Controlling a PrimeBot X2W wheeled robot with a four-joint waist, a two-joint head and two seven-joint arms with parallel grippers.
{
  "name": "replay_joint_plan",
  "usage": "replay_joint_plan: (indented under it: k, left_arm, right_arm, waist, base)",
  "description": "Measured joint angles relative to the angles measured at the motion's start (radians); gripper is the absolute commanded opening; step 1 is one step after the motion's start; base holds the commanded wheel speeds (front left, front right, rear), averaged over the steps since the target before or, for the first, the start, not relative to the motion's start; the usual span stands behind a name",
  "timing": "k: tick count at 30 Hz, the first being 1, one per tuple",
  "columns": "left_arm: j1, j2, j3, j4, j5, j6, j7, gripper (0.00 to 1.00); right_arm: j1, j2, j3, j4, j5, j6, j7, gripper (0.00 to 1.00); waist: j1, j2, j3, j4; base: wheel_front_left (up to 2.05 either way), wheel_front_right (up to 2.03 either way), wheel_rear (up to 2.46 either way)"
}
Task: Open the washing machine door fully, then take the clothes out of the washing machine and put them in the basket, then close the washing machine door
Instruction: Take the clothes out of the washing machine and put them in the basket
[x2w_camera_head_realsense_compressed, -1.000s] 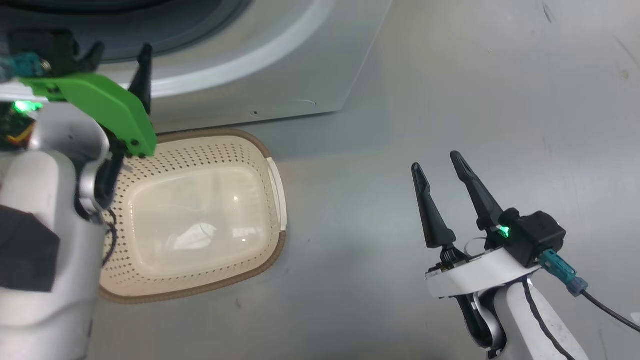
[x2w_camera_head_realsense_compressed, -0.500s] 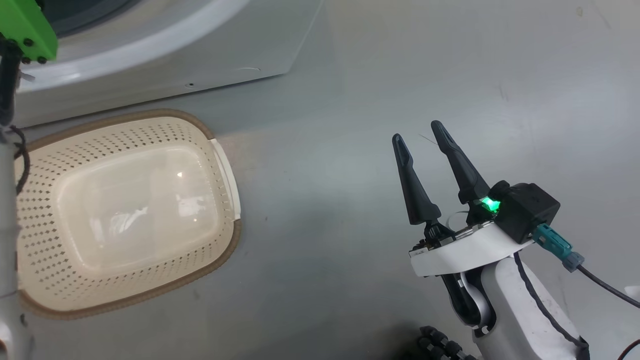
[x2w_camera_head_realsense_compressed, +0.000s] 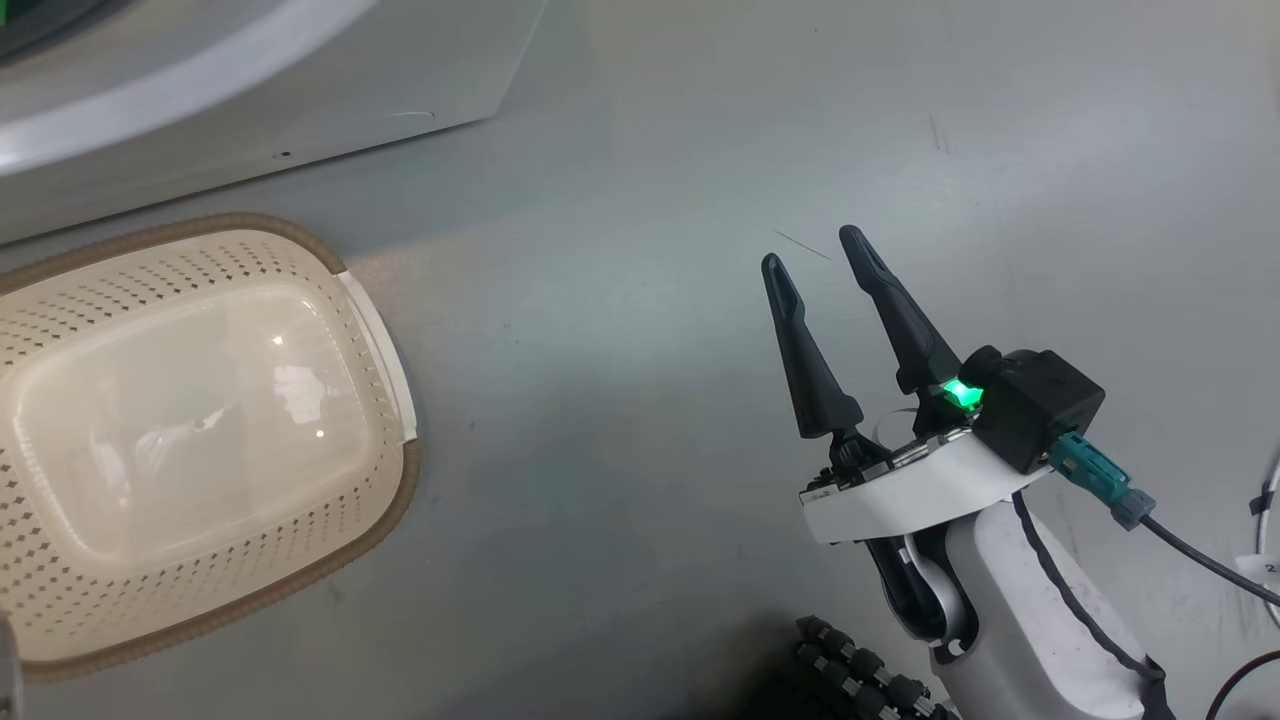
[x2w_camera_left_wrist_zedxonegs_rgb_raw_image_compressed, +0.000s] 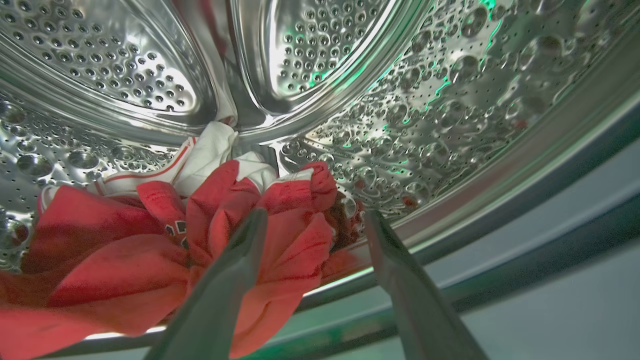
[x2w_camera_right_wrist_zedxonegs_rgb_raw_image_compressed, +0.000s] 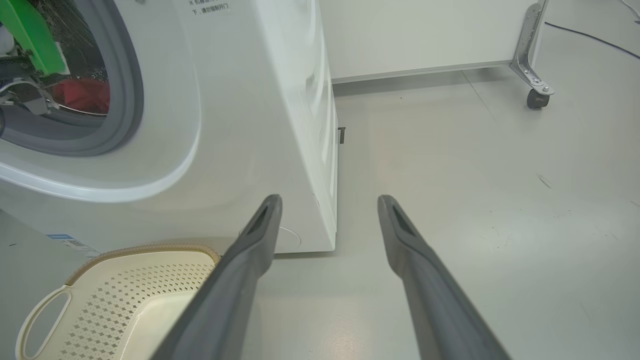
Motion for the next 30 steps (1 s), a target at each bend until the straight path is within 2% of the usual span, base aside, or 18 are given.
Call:
replay_joint_plan:
  k: [6, 7, 9, 19, 30]
  left_arm:
    - [-0.005, 0.033, -0.038, 0.071, 0.066, 0.0, -0.016, 1.0]
    - [-0.005, 0.039, -0.044, 0.082, 0.078, 0.002, -0.016, 0.79]
    - [-0.005, 0.044, -0.048, 0.106, 0.087, 0.008, -0.012, 0.0]
    - [-0.028, 0.035, -0.063, 0.172, 0.111, 0.027, -0.062, 0.0]
    - [-0.026, -0.032, -0.066, 0.18, 0.104, 0.034, -0.181, 0.0]
  right_arm:
    - [-0.009, 0.001, 0.001, 0.003, 0.001, -0.015, 0.0, 1.0]
    - [-0.009, 0.0, 0.001, 0.003, 0.001, -0.015, 0.0, 1.0]
    - [-0.012, 0.001, 0.002, 0.005, 0.001, -0.016, 0.0, 1.0]
    - [-0.028, 0.0, 0.001, 0.018, 0.001, -0.025, 0.0, 1.0]
    - [-0.029, 0.0, -0.02, 0.035, -0.012, -0.035, 0.0, 1.0]
  waist:
    - [0.0, 0.0, 0.009, -0.01]
    - [0.0, 0.0, 0.01, -0.01]
    - [0.0, 0.0, 0.01, -0.01]
    - [0.0, 0.0, 0.0, 0.002]
    - [0.0, 0.0, -0.037, 0.036]
  base:
    - [0.0, 0.0, 0.0]
    - [0.0, 0.0, 0.0]
    - [0.0, 0.0, 0.0]
    - [0.0, 0.0, 0.0]
    - [0.0, 0.0, 0.0]
